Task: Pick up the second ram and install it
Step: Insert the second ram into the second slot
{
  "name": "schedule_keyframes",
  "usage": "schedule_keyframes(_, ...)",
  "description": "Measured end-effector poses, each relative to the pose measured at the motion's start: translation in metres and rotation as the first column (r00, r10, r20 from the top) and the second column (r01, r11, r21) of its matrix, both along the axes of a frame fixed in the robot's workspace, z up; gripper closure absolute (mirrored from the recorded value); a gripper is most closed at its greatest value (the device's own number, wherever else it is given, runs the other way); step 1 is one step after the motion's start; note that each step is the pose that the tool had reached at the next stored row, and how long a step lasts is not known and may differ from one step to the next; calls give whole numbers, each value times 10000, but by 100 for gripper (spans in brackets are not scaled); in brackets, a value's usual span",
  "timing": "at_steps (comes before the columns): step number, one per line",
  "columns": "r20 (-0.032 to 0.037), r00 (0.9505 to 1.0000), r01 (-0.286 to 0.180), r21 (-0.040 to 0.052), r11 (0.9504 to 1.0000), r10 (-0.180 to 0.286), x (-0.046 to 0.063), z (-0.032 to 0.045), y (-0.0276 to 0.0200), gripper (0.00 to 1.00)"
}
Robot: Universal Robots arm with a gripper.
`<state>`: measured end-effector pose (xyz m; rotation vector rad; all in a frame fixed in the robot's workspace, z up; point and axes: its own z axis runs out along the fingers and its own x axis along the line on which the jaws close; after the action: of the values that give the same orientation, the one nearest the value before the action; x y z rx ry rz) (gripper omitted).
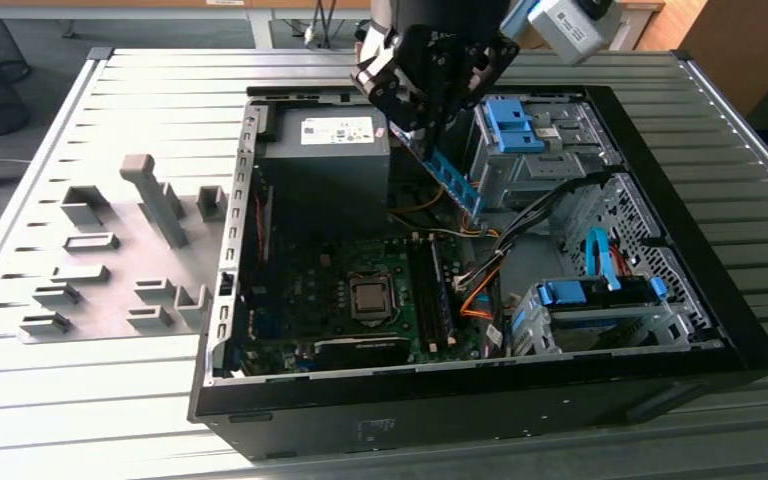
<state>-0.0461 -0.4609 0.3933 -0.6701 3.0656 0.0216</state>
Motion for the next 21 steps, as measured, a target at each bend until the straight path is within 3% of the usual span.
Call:
schedule_keyframes(6, 0, 9940, 1090, -1, 9940, -1090, 0, -27, 0, 86)
schedule_keyframes(11, 0, 9799, 1994, -2, 9799, -1994, 0, -49, 0, 86)
schedule_keyframes(16, 0, 9578, 2876, -5, 9578, -2876, 0, -68, 0, 86)
schedule_keyframes(21, 2, 9275, 3739, -10, 9275, -3739, 0, -87, 0, 86)
